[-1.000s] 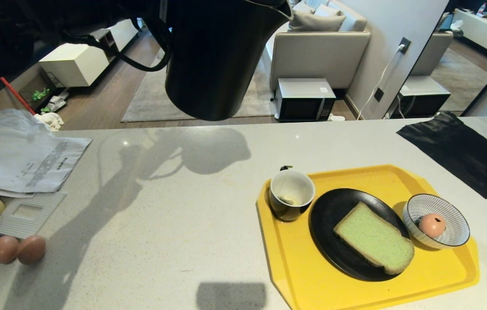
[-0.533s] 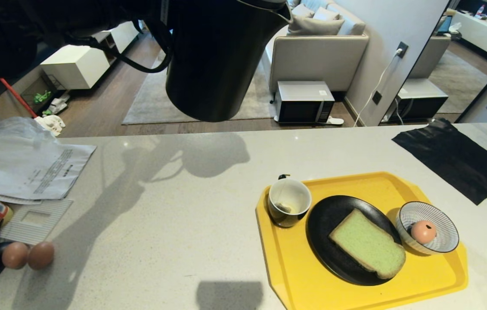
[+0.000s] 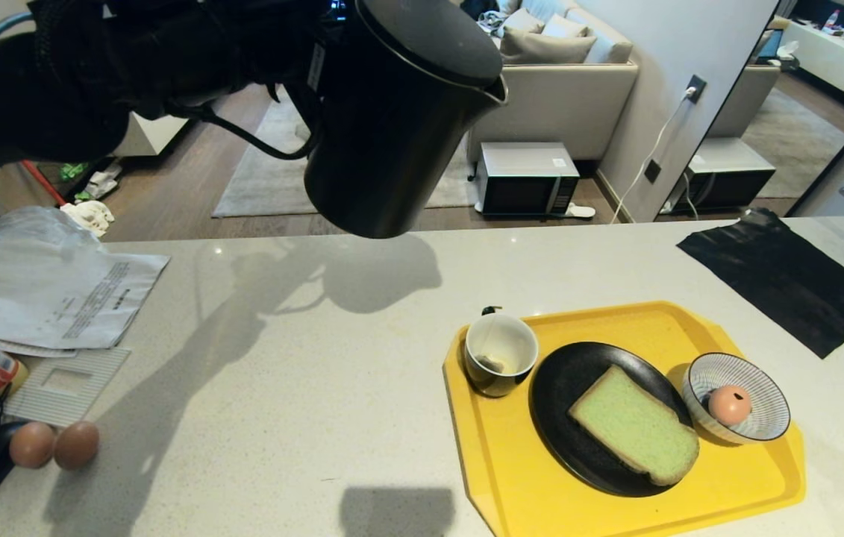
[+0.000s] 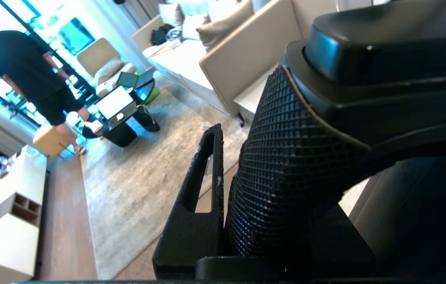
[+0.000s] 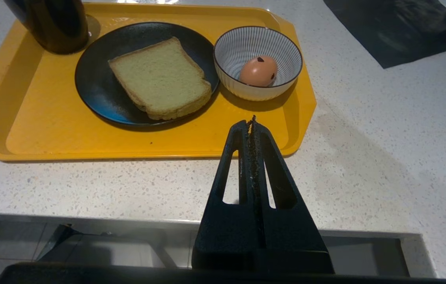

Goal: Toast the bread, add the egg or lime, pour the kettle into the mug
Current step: Pour water into a cup

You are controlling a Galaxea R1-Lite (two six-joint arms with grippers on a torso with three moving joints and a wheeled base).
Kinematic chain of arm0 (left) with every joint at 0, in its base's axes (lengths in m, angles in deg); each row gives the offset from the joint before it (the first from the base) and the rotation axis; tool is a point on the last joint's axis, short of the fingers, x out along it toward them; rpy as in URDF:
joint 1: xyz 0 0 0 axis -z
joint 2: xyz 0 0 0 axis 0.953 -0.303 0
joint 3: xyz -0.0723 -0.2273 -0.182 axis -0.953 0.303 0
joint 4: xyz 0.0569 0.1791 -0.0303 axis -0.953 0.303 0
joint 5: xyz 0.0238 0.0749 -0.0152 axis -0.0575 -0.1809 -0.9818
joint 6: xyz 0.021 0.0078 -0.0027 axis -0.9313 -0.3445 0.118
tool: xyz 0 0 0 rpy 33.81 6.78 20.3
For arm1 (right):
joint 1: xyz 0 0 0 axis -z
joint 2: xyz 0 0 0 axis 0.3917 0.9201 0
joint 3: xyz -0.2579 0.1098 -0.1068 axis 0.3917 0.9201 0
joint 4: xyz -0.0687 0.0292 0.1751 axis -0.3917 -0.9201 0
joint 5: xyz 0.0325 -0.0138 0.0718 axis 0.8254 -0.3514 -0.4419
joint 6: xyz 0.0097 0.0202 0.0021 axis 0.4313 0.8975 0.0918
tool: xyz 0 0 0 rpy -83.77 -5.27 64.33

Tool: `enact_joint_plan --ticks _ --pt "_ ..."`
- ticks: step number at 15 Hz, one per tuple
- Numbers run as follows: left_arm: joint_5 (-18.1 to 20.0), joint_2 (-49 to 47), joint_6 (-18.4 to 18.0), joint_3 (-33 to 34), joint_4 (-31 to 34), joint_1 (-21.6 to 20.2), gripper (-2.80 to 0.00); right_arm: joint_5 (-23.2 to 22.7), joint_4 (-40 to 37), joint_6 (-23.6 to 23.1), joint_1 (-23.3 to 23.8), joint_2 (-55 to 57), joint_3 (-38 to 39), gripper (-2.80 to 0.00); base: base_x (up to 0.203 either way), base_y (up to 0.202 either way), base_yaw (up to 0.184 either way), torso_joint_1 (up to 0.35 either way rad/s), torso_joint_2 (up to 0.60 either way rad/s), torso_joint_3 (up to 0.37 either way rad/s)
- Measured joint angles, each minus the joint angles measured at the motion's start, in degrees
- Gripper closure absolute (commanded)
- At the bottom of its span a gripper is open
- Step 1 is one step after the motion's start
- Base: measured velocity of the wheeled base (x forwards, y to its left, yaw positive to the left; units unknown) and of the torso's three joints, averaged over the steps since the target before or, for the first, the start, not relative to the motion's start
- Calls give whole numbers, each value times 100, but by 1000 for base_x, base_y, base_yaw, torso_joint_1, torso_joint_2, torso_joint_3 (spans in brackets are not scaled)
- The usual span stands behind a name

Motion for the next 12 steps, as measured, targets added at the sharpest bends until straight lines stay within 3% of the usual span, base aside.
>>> enact_joint_plan --ticks 8,12 --pt "301 -355 -1270 0 531 -177 0 -1 0 2 0 0 0 0 0 0 0 0 0 0" --pt "293 -355 -1307 -9 535 -188 0 -2 1 0 -2 0 0 0 0 0 0 0 0 0"
